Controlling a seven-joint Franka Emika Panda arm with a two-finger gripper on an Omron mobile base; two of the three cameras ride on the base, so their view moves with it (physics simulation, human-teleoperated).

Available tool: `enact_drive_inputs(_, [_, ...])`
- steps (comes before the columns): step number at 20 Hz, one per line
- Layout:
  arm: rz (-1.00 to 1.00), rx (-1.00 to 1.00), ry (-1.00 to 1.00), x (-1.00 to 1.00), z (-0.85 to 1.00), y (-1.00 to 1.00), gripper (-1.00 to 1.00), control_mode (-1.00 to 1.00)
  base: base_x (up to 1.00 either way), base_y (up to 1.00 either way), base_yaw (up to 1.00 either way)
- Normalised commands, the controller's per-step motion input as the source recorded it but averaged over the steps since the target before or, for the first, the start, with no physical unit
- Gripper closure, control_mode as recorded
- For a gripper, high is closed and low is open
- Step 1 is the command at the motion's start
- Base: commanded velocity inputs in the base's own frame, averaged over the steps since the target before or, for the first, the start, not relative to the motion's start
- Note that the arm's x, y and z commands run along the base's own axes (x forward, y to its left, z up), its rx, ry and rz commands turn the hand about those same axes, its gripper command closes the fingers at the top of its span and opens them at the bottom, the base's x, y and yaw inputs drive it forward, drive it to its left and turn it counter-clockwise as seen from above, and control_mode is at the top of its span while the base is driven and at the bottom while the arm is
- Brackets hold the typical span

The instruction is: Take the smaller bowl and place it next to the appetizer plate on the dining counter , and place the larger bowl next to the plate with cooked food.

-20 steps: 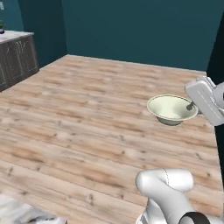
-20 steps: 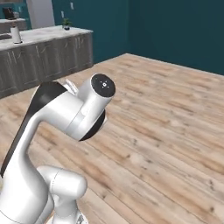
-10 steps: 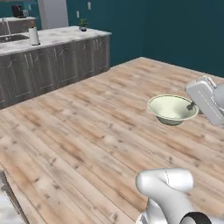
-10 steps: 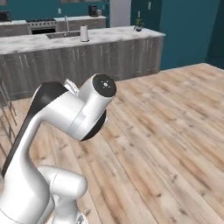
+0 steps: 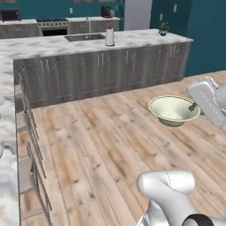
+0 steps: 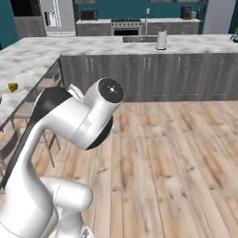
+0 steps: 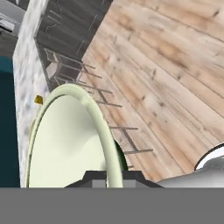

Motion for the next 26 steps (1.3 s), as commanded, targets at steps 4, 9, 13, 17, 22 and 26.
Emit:
enact_drive_inputs(4, [0.00,0.00,0.00,0.00,0.00,0.00,1.00,1.00,1.00,-0.34,0.67])
enact_drive_inputs(9, [0.00,0.00,0.00,0.00,0.00,0.00,1.00,1.00,1.00,-0.46,0.65])
enact_drive_inputs(13, [0.00,0.00,0.00,0.00,0.00,0.00,1.00,1.00,1.00,-0.55,0.65])
enact_drive_inputs(17, [0.00,0.00,0.00,0.00,0.00,0.00,1.00,1.00,0.92,-0.78,0.59])
enact_drive_inputs(22, [0.00,0.00,0.00,0.00,0.00,0.00,1.00,1.00,0.59,-0.99,0.50])
enact_drive_inputs(26, [0.00,0.00,0.00,0.00,0.00,0.00,1.00,1.00,0.47,-0.99,0.47])
